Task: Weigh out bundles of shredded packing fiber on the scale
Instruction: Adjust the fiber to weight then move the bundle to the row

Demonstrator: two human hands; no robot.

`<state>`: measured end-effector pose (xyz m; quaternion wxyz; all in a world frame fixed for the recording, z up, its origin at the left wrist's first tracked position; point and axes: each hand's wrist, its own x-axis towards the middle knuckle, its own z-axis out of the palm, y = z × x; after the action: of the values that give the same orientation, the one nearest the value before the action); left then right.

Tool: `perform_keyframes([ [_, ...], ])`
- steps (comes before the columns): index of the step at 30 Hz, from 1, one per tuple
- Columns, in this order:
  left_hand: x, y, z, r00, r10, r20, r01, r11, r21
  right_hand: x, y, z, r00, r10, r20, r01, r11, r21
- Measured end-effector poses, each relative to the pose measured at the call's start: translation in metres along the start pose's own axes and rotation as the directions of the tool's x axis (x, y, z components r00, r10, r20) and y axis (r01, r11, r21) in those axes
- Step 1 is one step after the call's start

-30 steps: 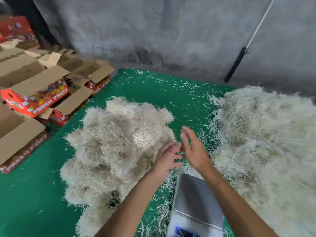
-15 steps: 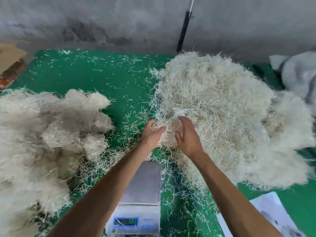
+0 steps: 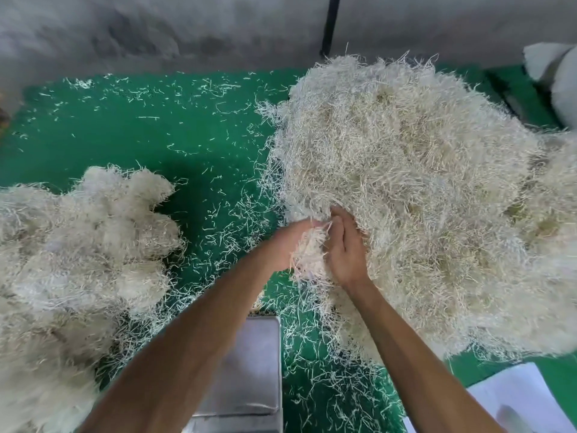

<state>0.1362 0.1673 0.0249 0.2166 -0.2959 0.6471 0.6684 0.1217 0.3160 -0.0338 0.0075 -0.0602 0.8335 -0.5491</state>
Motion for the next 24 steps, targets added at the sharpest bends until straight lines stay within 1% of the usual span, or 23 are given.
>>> perform_keyframes([
  [1,-0.002,0.003,-0.01,0.999,0.029,-0.031,-0.031,0.999,-0.038,-0.001,0.0,-0.006,1.0,-0.01,0.027,0.011,0.999,-0.035],
  [2,-0.008,0.008,-0.019,1.0,0.028,-0.003,-0.028,1.0,-0.003,-0.002,0.001,-0.011,0.995,-0.017,0.094,0.026,0.995,-0.096],
  [3,-0.016,0.012,-0.027,0.996,0.072,0.048,-0.074,0.996,0.053,-0.005,0.001,-0.014,0.982,-0.027,0.185,0.063,0.979,-0.192],
  [4,-0.025,0.018,-0.034,0.995,0.06,0.078,-0.063,0.997,0.036,-0.008,0.0,-0.016,0.959,-0.033,0.28,0.121,0.945,-0.302],
  [5,-0.036,0.024,-0.043,0.996,0.048,0.069,-0.047,0.999,-0.018,-0.012,-0.003,-0.016,0.934,-0.036,0.355,0.185,0.899,-0.397],
  [6,-0.044,0.027,-0.052,0.996,0.078,0.041,-0.077,0.997,-0.011,-0.015,-0.006,-0.017,0.92,-0.048,0.389,0.241,0.852,-0.465],
  [8,-0.066,0.03,-0.072,0.984,0.177,-0.002,-0.177,0.984,-0.01,-0.016,-0.015,-0.019,0.928,-0.101,0.358,0.305,0.758,-0.576],
  [9,-0.079,0.03,-0.081,0.979,0.197,-0.054,-0.199,0.979,-0.045,-0.017,-0.019,-0.023,0.939,-0.101,0.329,0.301,0.708,-0.639],
  [10,-0.088,0.031,-0.091,0.97,0.216,-0.11,-0.225,0.97,-0.086,-0.018,-0.023,-0.029,0.952,-0.069,0.299,0.268,0.661,-0.7],
  [11,-0.094,0.03,-0.1,0.956,0.24,-0.168,-0.258,0.962,-0.092,-0.02,-0.027,-0.035,0.963,-0.023,0.269,0.222,0.632,-0.743],
  [12,-0.104,0.031,-0.107,0.949,0.237,-0.21,-0.268,0.954,-0.132,-0.023,-0.032,-0.039,0.971,0.011,0.241,0.182,0.622,-0.762],
  [13,-0.114,0.031,-0.109,0.944,0.251,-0.216,-0.288,0.944,-0.163,-0.027,-0.041,-0.04,0.974,0.025,0.226,0.158,0.641,-0.751],
  [14,-0.124,0.028,-0.108,0.943,0.264,-0.203,-0.3,0.938,-0.174,-0.033,-0.052,-0.036,0.973,0.017,0.23,0.153,0.699,-0.699],
  [16,-0.134,0.017,-0.098,0.967,0.236,-0.095,-0.248,0.956,-0.156,-0.044,-0.08,-0.017,0.962,-0.052,0.269,0.196,0.817,-0.543],
  [17,-0.141,0.012,-0.09,0.979,0.202,-0.032,-0.205,0.969,-0.14,-0.048,-0.094,-0.008,0.955,-0.081,0.285,0.221,0.836,-0.502],
  [19,-0.157,0.013,-0.079,0.984,0.173,0.047,-0.168,0.981,-0.101,-0.053,-0.11,0.0,0.95,-0.108,0.292,0.25,0.825,-0.507],
  [20,-0.162,0.016,-0.08,0.982,0.174,0.068,-0.172,0.985,-0.03,-0.054,-0.112,-0.004,0.953,-0.107,0.282,0.248,0.809,-0.533],
  [21,-0.167,0.018,-0.086,0.979,0.2,0.039,-0.201,0.978,0.05,-0.054,-0.112,-0.013,0.956,-0.1,0.274,0.244,0.789,-0.563],
  [22,-0.171,0.023,-0.094,0.974,0.225,-0.031,-0.22,0.97,0.103,-0.055,-0.11,-0.023,0.956,-0.1,0.276,0.251,0.765,-0.594],
  [23,-0.175,0.026,-0.103,0.964,0.253,-0.078,-0.242,0.961,0.131,-0.056,-0.108,-0.032,0.957,-0.093,0.275,0.252,0.737,-0.627],
  [24,-0.177,0.029,-0.109,0.962,0.259,-0.083,-0.243,0.957,0.158,-0.056,-0.108,-0.038,0.959,-0.084,0.27,0.247,0.716,-0.653],
])
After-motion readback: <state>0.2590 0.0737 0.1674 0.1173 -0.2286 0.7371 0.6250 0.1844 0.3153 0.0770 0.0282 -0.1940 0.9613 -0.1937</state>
